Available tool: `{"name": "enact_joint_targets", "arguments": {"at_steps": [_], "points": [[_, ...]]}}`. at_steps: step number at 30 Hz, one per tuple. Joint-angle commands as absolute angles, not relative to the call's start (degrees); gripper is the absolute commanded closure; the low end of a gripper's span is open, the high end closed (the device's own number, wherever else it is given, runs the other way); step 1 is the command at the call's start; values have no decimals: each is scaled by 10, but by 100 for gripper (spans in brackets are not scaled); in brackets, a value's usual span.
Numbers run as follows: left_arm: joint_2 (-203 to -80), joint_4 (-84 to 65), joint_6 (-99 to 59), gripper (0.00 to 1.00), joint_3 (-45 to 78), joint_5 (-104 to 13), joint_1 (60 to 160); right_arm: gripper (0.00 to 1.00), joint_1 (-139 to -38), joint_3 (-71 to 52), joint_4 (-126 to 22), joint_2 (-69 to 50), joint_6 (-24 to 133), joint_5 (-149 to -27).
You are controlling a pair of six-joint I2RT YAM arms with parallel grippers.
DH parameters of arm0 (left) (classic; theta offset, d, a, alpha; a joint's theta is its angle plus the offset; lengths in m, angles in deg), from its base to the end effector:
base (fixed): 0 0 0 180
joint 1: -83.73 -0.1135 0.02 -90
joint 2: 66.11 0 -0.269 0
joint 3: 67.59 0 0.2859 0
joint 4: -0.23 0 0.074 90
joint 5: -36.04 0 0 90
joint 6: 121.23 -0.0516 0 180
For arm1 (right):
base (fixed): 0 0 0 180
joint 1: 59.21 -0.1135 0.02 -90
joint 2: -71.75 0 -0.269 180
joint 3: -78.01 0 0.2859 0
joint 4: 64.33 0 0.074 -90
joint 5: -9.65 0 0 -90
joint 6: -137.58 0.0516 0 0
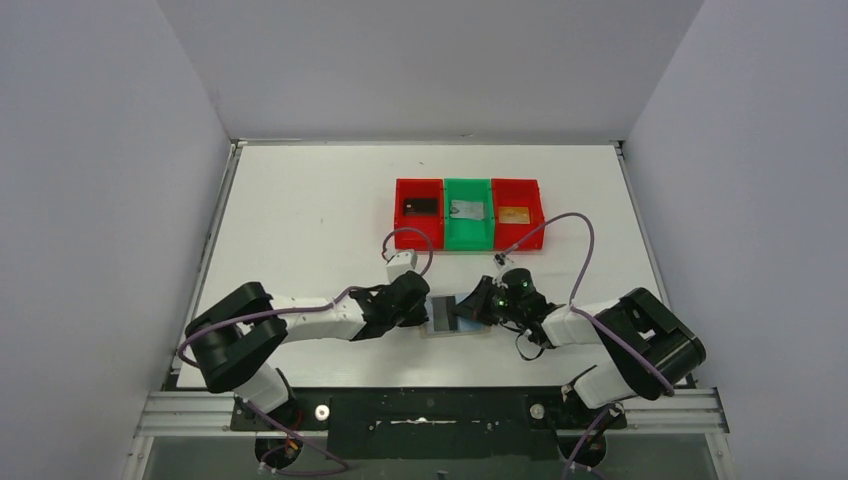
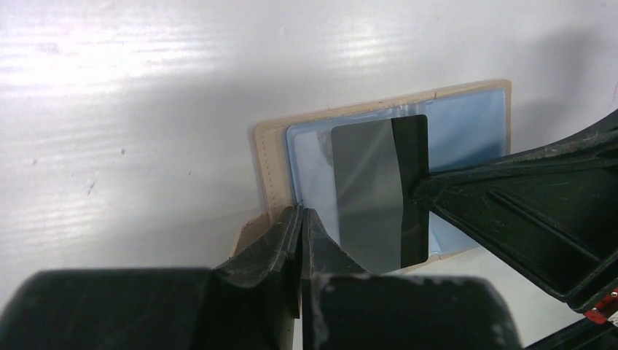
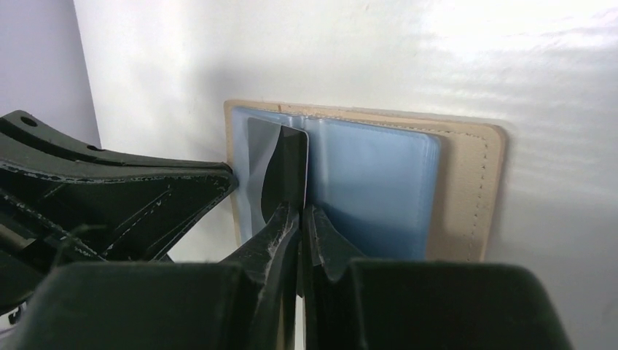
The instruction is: Take the credit cards out of the card holder
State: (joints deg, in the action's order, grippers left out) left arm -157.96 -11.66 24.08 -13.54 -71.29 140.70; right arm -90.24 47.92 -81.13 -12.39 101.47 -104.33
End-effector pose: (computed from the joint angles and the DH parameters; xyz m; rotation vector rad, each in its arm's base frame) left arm 0.1951 -0.2719 0.1131 -0.1017 2.4564 -0.5397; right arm 0.2093 0.1504 0.0763 0.2332 2.4590 1.2071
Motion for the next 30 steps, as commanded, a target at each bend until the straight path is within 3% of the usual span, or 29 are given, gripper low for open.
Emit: {"name": "enact_joint_targets", "arguments": {"at_steps": [1,13,15,20,22,28,30], "points": [[-1531,-138,258,100,-173,-708,1424,100,-937,518,-841,-110,1030,-1012],[-1452,-112,264,100,-250,-712,1427,99,-952,517,-852,-74,1026,-1009],[-1462,-111,261,100,-242,-710,1430,92,-957,513,-859,-80,1028,-1017],[-1464,-116,263,100,-218,-721,1441,84,-960,512,-863,-94,1033,-1017],[-1452,-116,266,90,-209,-730,1444,85,-959,511,-857,-99,1036,-1013],[-1414,-112,255,76,-181,-741,1445,100,-959,511,-856,-109,1044,-1006],[-1417,-109,244,70,-164,-732,1445,100,-959,511,-849,-107,1045,-1001]]}}
